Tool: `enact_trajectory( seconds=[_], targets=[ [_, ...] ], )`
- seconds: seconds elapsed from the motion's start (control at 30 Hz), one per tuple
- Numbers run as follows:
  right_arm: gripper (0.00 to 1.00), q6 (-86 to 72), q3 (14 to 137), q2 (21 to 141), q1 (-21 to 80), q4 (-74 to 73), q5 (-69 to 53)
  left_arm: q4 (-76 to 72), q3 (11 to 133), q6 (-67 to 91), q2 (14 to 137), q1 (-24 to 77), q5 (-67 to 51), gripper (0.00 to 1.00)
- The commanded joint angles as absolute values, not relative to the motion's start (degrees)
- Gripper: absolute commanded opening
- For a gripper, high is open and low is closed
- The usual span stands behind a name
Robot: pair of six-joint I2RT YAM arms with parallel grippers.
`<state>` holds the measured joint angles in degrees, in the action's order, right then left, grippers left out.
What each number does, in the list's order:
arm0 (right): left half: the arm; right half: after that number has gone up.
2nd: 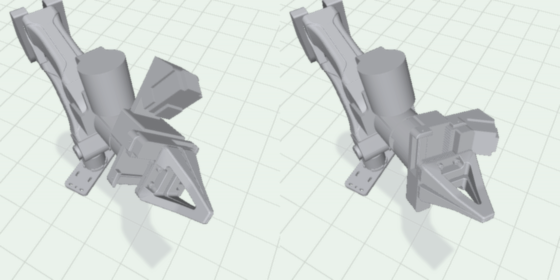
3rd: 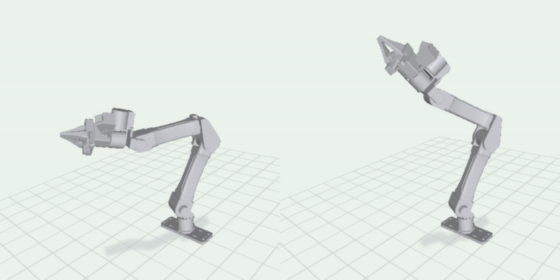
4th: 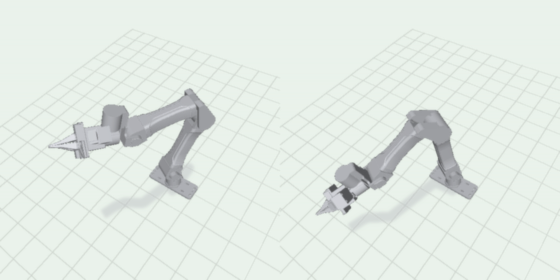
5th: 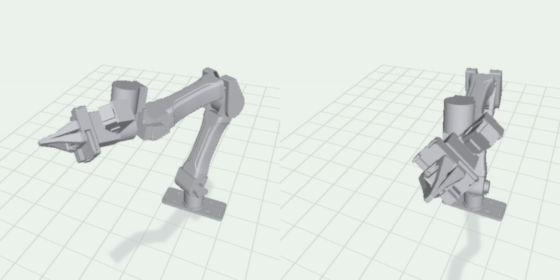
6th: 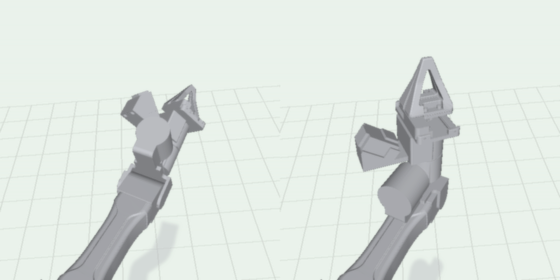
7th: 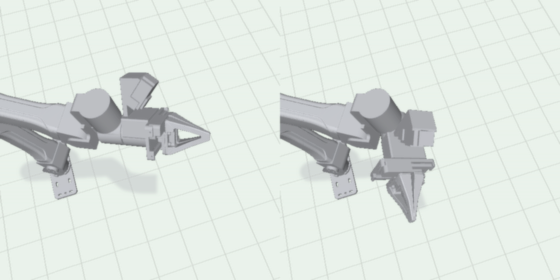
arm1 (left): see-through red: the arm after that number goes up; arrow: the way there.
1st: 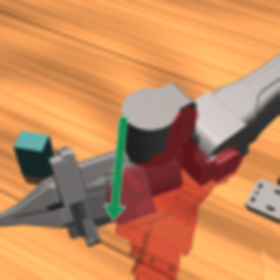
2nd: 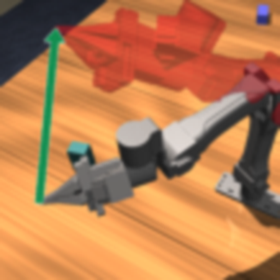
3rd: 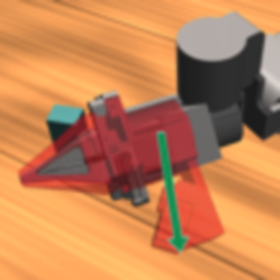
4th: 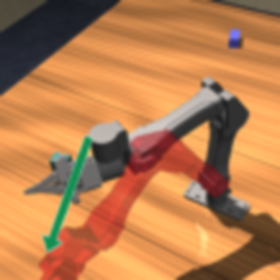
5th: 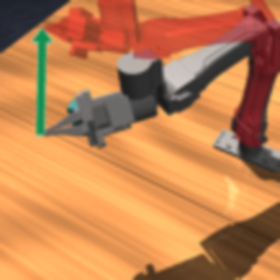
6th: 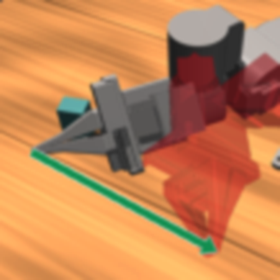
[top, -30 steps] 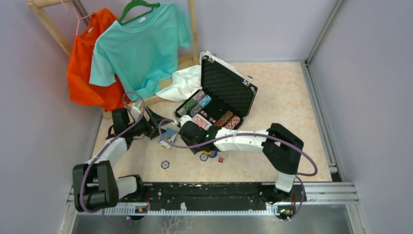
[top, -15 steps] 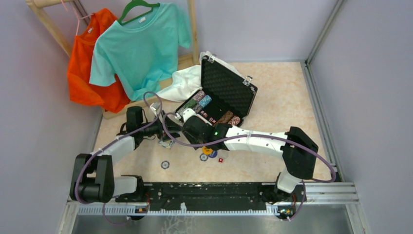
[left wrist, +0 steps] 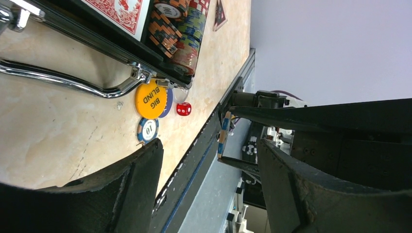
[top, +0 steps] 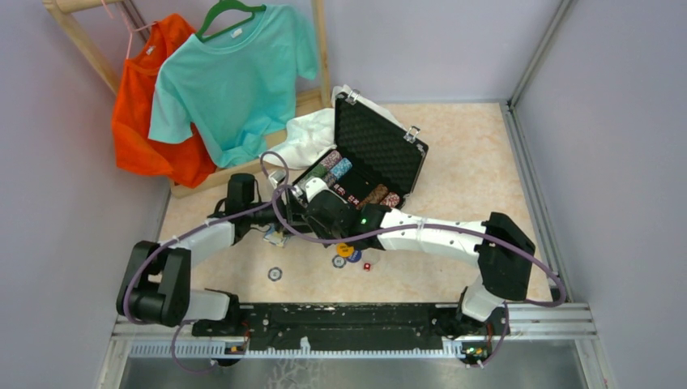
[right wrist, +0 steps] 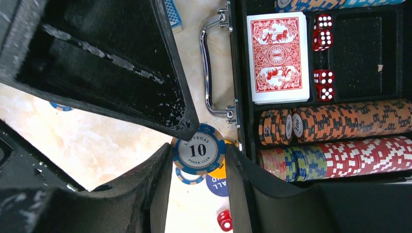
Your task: Pack up texas hold em set
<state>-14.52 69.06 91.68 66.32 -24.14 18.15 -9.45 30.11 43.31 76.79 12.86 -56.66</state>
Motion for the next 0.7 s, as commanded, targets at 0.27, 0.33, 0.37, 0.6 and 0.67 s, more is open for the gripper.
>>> enact_trajectory(
  seconds=[0.27,0.33,0.37,0.6,0.67],
  targets=[
    [0.42,-13.8,69.61,88.06,66.57,-22.83,17.45,-16.85,31.09,46.43,79.47,16.14,-59.19,0.71],
    [0.41,-13.82,69.53,88.11,66.61,-22.69,17.39,-17.21,31.45,46.59,79.9,16.85,-59.32,0.69],
    [0.41,-13.86,69.52,88.15,66.66,-22.66,17.33,-17.4,31.63,46.6,80.09,17.09,-59.45,0.68],
    [0.42,-13.89,69.43,88.28,66.66,-22.3,17.09,-19.52,31.42,48.05,80.98,18.02,-60.11,0.59],
    [0.42,-13.89,69.43,88.37,66.69,-22.37,17.25,-19.76,31.46,48.25,80.93,18.06,-60.19,0.55]
  ],
)
